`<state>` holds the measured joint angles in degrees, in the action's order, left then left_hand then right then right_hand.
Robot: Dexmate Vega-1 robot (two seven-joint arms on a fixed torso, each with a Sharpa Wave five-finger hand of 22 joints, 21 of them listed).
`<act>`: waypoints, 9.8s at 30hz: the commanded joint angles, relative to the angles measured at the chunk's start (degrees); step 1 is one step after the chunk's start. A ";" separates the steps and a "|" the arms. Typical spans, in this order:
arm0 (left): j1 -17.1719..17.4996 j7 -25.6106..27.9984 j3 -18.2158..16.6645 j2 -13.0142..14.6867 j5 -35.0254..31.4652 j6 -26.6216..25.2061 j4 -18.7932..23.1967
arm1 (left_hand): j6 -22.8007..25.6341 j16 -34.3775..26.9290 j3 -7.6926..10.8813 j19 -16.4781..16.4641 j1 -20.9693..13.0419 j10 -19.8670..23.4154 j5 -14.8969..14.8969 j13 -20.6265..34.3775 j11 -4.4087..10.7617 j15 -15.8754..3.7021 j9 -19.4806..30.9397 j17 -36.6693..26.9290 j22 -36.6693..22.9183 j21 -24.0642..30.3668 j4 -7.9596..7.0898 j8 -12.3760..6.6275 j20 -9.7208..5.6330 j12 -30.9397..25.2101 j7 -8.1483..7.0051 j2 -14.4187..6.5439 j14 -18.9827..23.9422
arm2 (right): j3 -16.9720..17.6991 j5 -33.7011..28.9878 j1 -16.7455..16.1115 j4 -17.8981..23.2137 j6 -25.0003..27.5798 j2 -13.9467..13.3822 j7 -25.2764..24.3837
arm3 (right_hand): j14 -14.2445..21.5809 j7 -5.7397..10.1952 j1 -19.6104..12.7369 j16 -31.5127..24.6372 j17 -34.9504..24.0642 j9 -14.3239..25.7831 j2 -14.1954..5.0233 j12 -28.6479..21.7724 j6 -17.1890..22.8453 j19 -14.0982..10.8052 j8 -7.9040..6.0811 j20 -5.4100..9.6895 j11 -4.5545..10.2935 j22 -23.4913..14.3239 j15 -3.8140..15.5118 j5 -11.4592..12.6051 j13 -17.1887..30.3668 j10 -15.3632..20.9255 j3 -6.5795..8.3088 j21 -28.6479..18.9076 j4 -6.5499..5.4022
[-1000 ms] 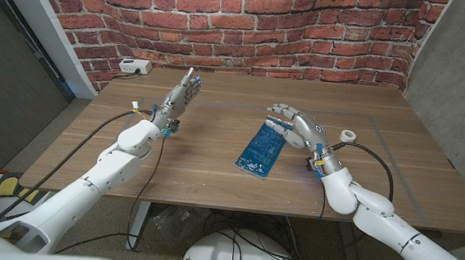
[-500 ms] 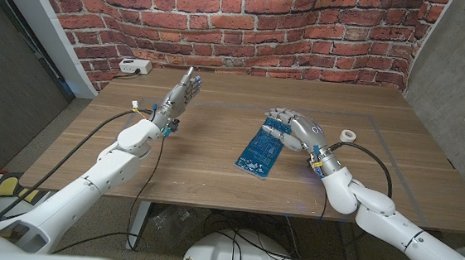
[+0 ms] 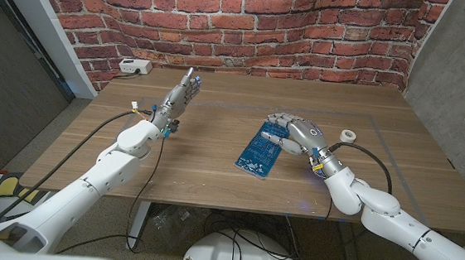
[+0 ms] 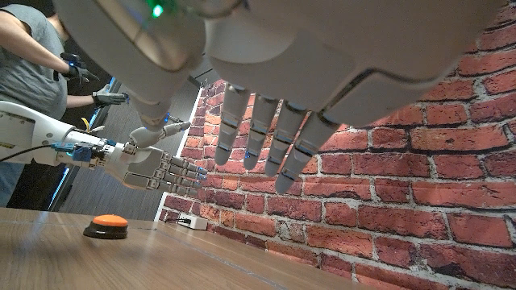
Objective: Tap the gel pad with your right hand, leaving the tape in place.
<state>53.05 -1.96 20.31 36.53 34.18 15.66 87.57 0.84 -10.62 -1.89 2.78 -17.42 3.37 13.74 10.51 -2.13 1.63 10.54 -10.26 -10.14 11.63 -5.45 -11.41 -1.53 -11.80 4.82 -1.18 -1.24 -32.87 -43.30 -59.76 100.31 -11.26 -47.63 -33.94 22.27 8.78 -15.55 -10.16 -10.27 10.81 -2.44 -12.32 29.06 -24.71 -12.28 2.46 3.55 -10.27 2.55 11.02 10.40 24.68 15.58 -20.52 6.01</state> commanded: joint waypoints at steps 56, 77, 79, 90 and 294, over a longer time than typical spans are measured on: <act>-0.70 0.34 0.68 -0.64 -0.62 -0.40 -0.41 | -0.06 -0.16 -0.98 0.12 -0.36 0.92 -0.16 0.20 0.40 -0.41 0.08 -0.13 -0.19 -0.01 -0.16 0.17 0.92 0.05 -0.30 -0.54 0.84 | -5.96 -0.55 4.83 1.71 6.50 -3.15 20.97 | -0.14 -3.86 -1.47 -0.80 -0.12 0.30 -1.92 -0.87 -0.89 -0.79 0.79 1.21 -4.98 -0.26 -0.19 -0.50 0.28 3.05 1.43 1.96 1.47; -0.71 0.44 0.48 -0.44 -0.79 -0.19 -0.18 | 0.10 -0.15 -1.21 0.18 -0.47 0.91 -0.19 0.20 0.48 -0.55 0.08 -0.13 -0.20 -0.04 -0.16 0.13 0.99 0.11 -0.42 -0.66 0.94 | -6.87 -0.73 5.19 1.43 8.12 -3.08 23.14 | -0.75 -4.68 -0.91 -0.53 -0.27 0.30 -1.97 -0.34 -0.49 -0.39 0.76 0.73 -5.72 -0.29 -0.39 -0.69 0.30 2.13 1.37 2.67 1.24; -0.58 0.50 0.41 -0.45 -0.72 -0.12 -0.20 | 0.10 -0.15 -1.23 0.18 -0.47 0.93 -0.19 0.20 0.51 -0.55 0.08 -0.14 -0.20 -0.04 -0.16 0.13 1.00 0.11 -0.46 -0.67 0.95 | -7.06 -0.57 5.41 1.27 8.26 -2.96 23.86 | -0.71 -4.65 -0.89 -0.55 -0.27 0.30 -1.97 -0.36 -0.29 -0.42 0.69 0.76 -5.87 -0.29 -0.38 -0.69 0.31 2.20 1.37 2.69 1.24; -0.47 0.35 0.26 -0.62 -0.46 0.28 -0.90 | 0.11 -0.12 -1.34 0.33 -0.51 0.98 -0.20 0.20 0.73 -0.74 0.08 -0.14 -0.20 -0.10 -0.17 0.14 1.14 0.11 -0.43 -0.72 0.93 | -7.56 -0.09 5.71 1.01 9.19 -2.71 25.41 | -0.50 -4.67 -0.96 -0.61 -0.25 0.31 -2.14 -0.40 0.65 -0.78 0.40 0.90 -5.84 -0.29 -0.52 -0.68 0.31 2.44 1.52 2.74 1.27; -1.03 0.32 -0.37 0.75 -0.75 -0.65 0.00 | 1.25 -0.06 -3.61 1.48 -1.06 1.10 -0.28 0.22 1.12 -1.09 0.08 -0.15 -0.27 -0.12 -0.38 0.09 2.09 0.28 -1.28 -1.69 0.94 | 6.53 30.92 1.57 -3.41 -3.52 6.23 11.24 | 6.17 -7.41 -0.58 -0.55 -0.29 0.42 -2.55 -0.60 -0.07 -7.05 1.53 1.07 -5.82 -0.45 -0.62 -0.89 0.39 8.80 2.67 4.03 1.43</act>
<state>51.62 -2.11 20.10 37.03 33.63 15.12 86.99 1.96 -10.62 -5.21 3.91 -18.69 4.39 13.74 10.51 -1.13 0.71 10.52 -10.25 -10.25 11.41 -5.60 -11.41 0.21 -11.80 3.70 -2.63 -0.32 -27.76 -15.75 -58.75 98.12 -13.52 -42.69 -23.15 28.16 1.71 -16.30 -10.79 -10.27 11.06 -4.70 -13.03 29.36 -31.38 -10.61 2.97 -1.83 -10.66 2.23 10.35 10.61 33.42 17.87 -16.63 7.66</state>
